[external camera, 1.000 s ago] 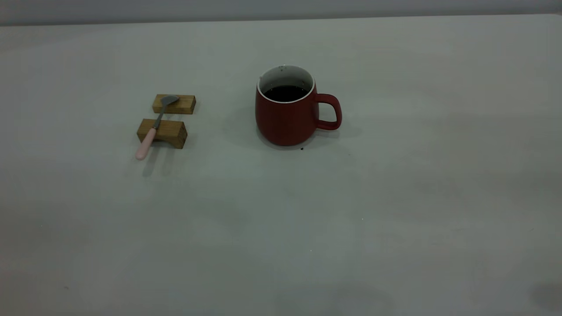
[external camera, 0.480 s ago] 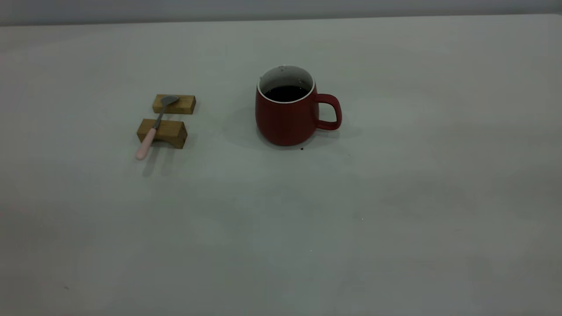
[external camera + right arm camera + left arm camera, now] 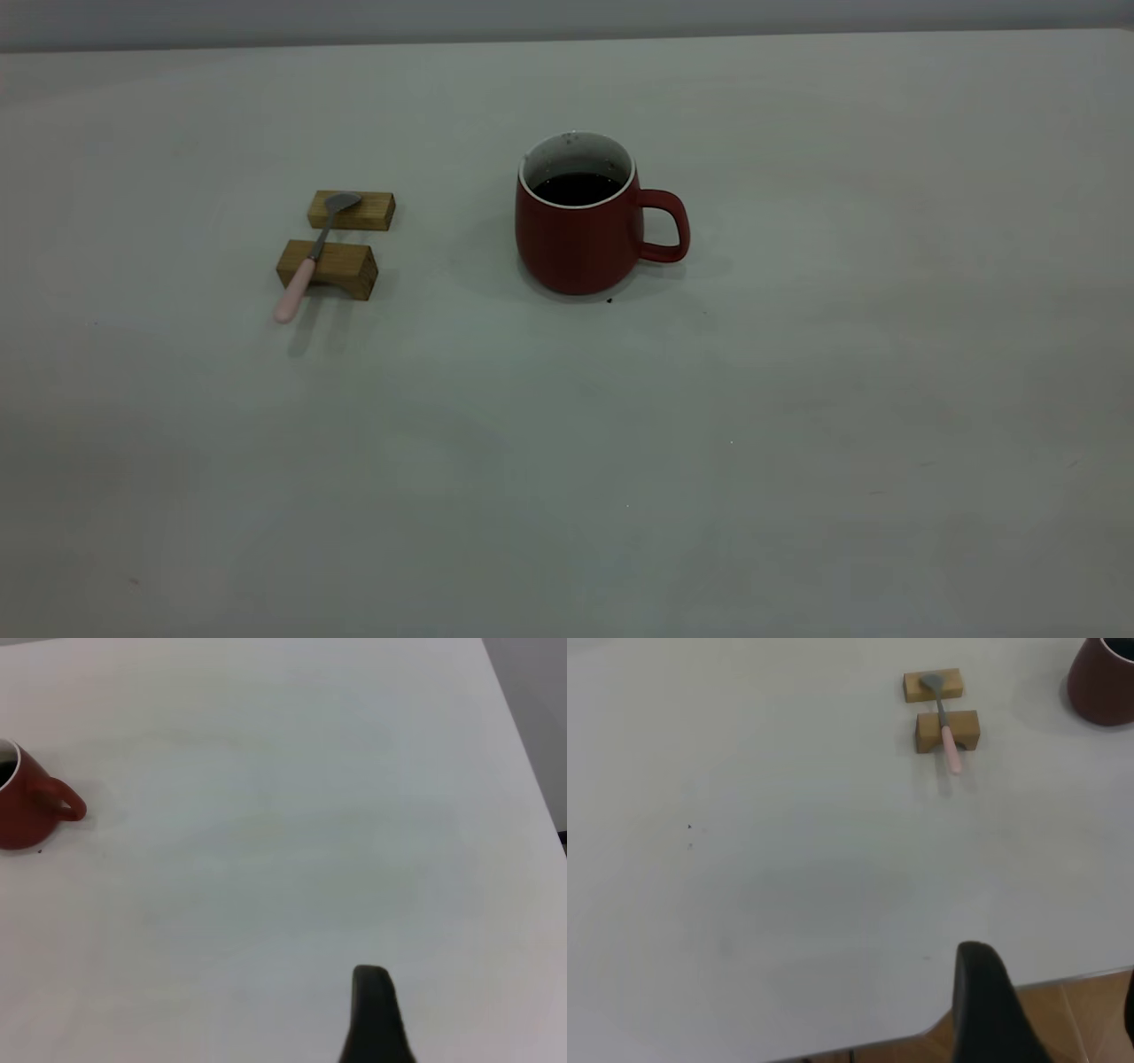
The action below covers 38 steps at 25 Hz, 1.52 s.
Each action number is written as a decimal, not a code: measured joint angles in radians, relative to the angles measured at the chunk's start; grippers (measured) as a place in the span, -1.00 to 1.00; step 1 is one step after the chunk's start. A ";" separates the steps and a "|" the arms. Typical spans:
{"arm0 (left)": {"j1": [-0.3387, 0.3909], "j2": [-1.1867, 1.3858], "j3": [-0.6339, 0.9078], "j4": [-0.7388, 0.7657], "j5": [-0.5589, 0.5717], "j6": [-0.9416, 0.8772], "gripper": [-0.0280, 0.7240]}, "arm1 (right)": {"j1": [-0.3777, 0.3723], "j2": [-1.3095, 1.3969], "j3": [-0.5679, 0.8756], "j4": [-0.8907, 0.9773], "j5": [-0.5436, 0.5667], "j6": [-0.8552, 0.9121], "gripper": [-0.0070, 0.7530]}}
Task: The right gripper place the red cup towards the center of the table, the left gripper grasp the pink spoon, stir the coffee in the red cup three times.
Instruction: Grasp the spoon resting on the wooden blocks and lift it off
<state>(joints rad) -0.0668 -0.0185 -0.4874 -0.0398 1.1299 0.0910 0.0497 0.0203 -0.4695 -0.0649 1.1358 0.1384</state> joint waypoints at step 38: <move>0.000 1.091 -0.117 0.021 -0.466 -0.121 0.63 | -0.002 0.000 0.000 0.000 0.001 0.002 0.56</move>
<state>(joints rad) -0.0668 1.0729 -0.6043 -0.0186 0.6637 -0.0299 0.0478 0.0203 -0.4695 -0.0649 1.1369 0.1402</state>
